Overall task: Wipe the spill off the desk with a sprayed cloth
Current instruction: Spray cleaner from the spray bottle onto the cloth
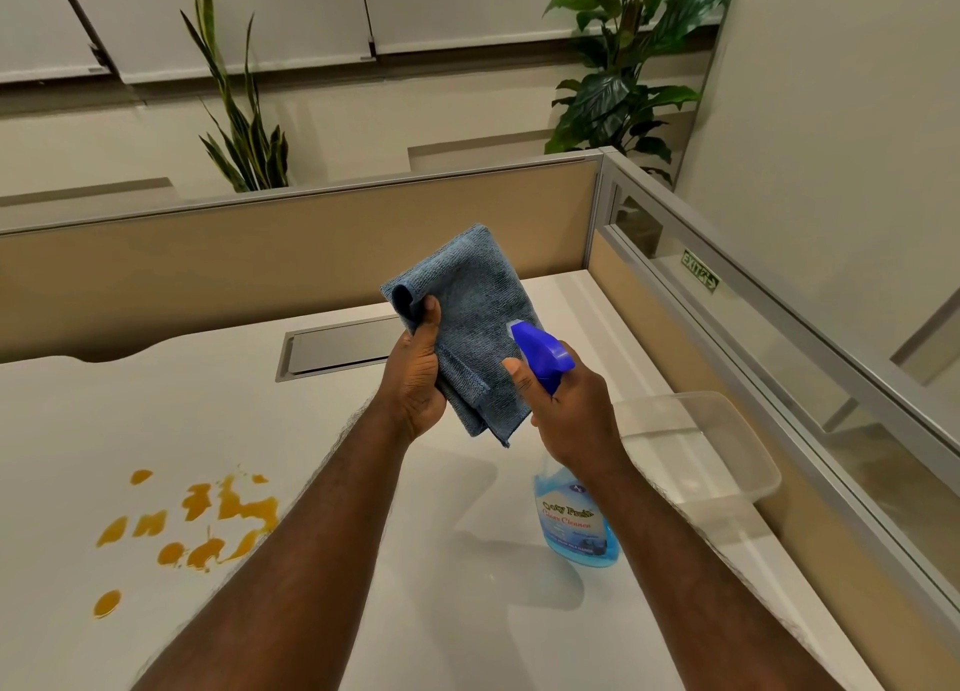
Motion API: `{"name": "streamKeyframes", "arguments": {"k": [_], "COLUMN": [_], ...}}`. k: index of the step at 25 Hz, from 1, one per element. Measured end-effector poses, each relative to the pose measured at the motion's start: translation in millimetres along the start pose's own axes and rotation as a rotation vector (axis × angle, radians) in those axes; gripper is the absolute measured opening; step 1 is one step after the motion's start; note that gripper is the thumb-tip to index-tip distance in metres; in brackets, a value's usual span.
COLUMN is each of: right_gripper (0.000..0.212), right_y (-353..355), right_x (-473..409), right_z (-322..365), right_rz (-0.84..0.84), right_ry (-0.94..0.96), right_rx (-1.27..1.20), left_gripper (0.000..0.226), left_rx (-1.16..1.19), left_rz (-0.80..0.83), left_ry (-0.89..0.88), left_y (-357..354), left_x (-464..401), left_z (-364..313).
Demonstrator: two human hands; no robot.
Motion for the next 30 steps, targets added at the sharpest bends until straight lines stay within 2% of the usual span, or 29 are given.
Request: {"name": "streamKeyframes", "arguments": {"k": [4,8,15,19,22,25,30], "right_gripper": [0.069,0.052,0.028,0.036,0.034,0.045,0.043], "right_y": [1.3,7.3,62.7,58.5,37.8,15.4,-15.7], "right_x": [-0.9,0.4,-17.1,-15.6,-4.2,12.1,29.3], "right_z": [-2.1,1.3,3.1,-2.1,-14.7,-26.3,-27.8], "right_rz": [-0.02,-0.033,-0.322,-0.409,-0.416,-0.441,-0.462], "right_ry": [-0.01,0.024,0.075,0.062,-0.005,-0.08,-0.067], "right_rx": [-0.017,-0.06,-0.185,-0.177,-0.177,-0.221,-0.197], "left_gripper": [0.063,0.065,0.062,0.06,0.061,0.058,0.055], "left_rx": [0.019,0.05,0.21,0.239,0.248,0.268,0.266], "left_rz": [-0.002,-0.002,-0.013,-0.046,-0.076,-0.107,-0.165], "left_ry": [0.01,0.037,0.072,0.063,0.042,0.03,0.035], "left_y": [-0.8,-1.3,14.9,31.6,47.0,64.5,93.7], "left_x": [3.0,6.1,9.1,13.5,16.4,19.2,27.4], "left_z": [0.5,3.5,5.8,6.0,3.9,4.3,10.8]}}
Point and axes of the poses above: each hand's wrist, its own x-axis away from the middle knuckle, its own y-axis out of the back of the hand, z = x × y, the point moved 6 cm from there along -x, towards the middle knuckle
